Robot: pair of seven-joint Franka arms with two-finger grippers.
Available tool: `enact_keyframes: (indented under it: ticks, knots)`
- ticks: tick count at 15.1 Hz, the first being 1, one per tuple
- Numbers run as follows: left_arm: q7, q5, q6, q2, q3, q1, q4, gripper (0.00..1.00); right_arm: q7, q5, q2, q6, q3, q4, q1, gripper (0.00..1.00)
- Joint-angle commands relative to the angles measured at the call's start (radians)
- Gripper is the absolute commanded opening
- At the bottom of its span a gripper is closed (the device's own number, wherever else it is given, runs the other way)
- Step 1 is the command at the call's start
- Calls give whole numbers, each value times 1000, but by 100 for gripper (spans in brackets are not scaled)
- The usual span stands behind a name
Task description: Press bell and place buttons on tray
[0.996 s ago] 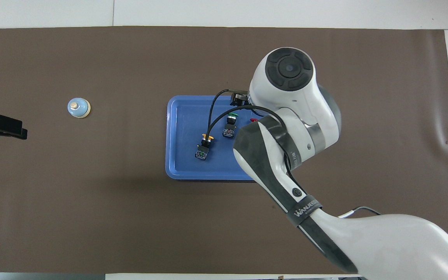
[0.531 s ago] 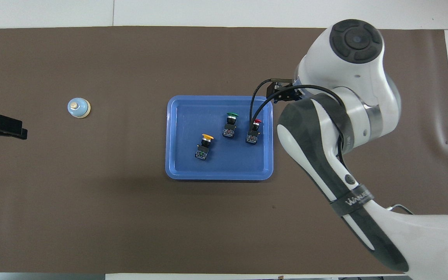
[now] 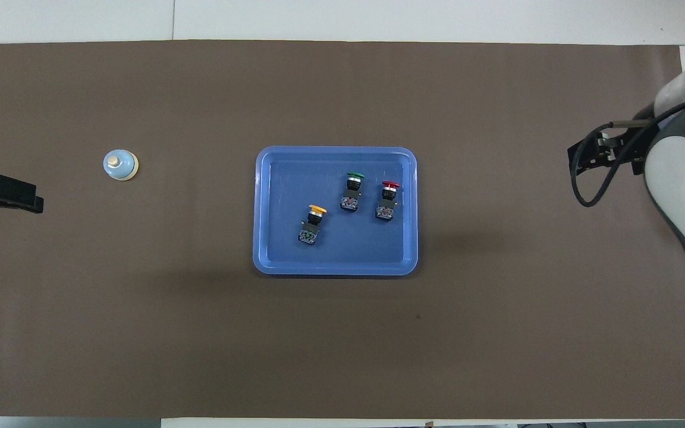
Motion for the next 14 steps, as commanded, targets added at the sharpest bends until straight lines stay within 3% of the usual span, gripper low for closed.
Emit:
enact_keyframes:
  ticks: [1,6,14]
  knots:
    - [-10,6,0,-23,3,-5,-17,100,-19,21,-103,-75,13,-34,-42,100]
    - [-10,6,0,-23,3,-5,-17,100,-13,26,-135,-112,15,-40,-65,100]
    - [-10,6,0,-23,3,-5,-17,100,-13,27,-138,-31,16,-81,-56,100]
